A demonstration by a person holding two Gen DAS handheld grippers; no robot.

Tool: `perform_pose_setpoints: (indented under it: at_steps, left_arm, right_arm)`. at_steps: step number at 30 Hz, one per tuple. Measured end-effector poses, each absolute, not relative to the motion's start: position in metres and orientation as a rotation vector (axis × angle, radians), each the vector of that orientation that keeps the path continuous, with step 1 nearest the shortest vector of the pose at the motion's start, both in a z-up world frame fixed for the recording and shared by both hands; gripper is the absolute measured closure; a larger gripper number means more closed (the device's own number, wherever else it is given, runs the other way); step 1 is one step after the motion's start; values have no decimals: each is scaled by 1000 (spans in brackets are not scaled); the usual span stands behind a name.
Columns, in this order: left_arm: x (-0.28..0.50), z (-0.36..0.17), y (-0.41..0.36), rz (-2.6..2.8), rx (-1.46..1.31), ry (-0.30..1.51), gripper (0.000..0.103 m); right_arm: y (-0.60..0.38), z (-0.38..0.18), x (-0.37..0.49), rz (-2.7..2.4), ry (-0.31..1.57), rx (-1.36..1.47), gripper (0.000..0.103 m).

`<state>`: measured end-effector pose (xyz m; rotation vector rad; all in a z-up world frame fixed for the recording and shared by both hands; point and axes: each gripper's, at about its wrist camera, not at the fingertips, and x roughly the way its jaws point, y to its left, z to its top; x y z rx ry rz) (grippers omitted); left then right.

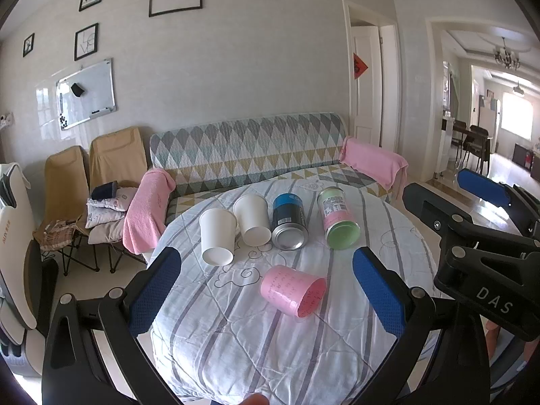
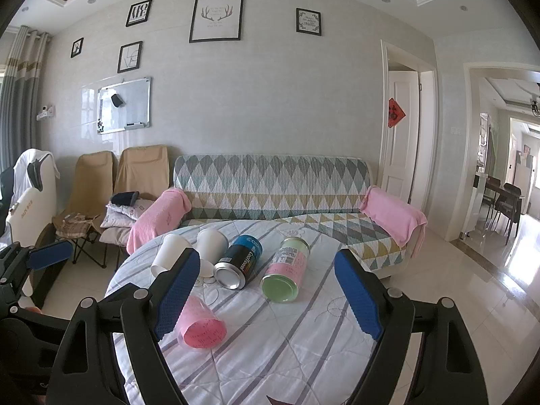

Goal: Flip cup upright

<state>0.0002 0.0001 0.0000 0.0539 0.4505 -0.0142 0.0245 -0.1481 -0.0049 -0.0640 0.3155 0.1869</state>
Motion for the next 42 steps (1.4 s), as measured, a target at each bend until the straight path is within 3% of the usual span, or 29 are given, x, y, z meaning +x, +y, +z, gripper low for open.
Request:
perform_pose_setpoints:
  at_steps: [42]
  left_arm:
    - [6, -1, -17, 132, 77, 367, 0]
  right_arm:
    - [-165, -5, 23, 201, 291, -11, 20]
